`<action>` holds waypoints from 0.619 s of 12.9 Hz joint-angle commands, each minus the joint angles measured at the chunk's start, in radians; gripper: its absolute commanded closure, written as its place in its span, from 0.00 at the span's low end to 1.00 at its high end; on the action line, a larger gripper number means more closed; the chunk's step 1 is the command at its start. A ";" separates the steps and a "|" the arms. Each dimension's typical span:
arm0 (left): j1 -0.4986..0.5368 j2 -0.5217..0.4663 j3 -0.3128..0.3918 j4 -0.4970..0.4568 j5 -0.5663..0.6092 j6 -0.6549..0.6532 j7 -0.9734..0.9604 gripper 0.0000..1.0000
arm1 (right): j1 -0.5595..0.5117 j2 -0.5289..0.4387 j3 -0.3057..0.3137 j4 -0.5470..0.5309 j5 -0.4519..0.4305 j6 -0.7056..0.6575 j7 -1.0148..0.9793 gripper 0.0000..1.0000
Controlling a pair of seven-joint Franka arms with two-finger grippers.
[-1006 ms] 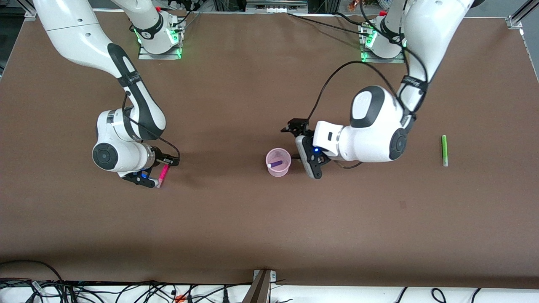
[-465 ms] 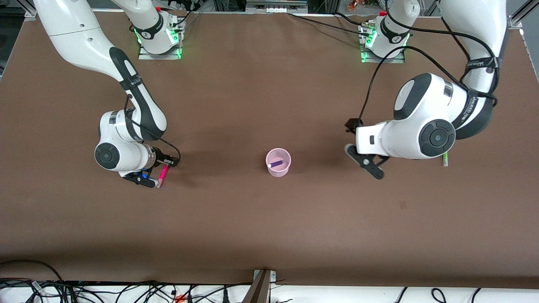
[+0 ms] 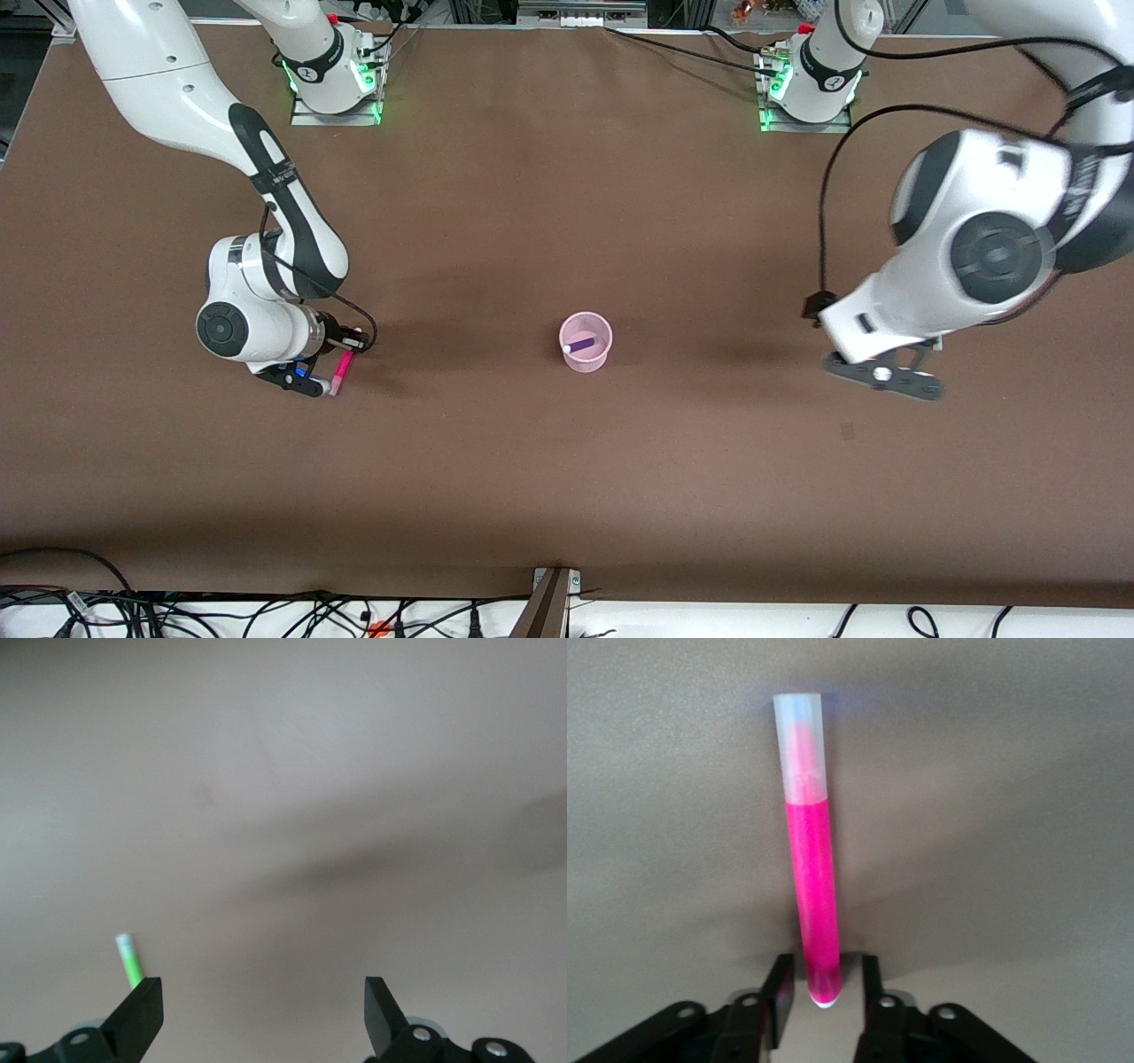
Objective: Organize pens into pink holder with both arms
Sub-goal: 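Lift the pink pen with the right gripper while the left gripper withdraws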
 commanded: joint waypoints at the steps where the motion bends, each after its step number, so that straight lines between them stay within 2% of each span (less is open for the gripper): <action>1: 0.042 -0.093 -0.010 0.028 0.005 -0.035 -0.029 0.00 | -0.008 0.001 0.004 -0.004 0.015 0.011 -0.008 0.87; 3: 0.094 -0.176 -0.009 -0.003 -0.111 -0.035 -0.119 0.00 | -0.005 -0.010 0.007 0.013 0.015 -0.024 -0.006 0.98; 4: 0.122 -0.242 -0.015 -0.085 -0.151 0.006 -0.162 0.00 | 0.001 -0.027 0.007 0.039 0.032 -0.106 0.006 1.00; 6: 0.134 -0.419 -0.016 -0.330 -0.161 0.176 -0.164 0.00 | 0.016 -0.033 0.008 0.175 0.123 -0.340 0.087 1.00; 7: 0.145 -0.489 -0.016 -0.433 -0.162 0.233 -0.170 0.00 | 0.033 -0.024 0.008 0.242 0.200 -0.448 0.150 1.00; 8: 0.146 -0.502 -0.013 -0.449 -0.176 0.217 -0.161 0.00 | 0.048 -0.022 0.007 0.285 0.287 -0.508 0.211 1.00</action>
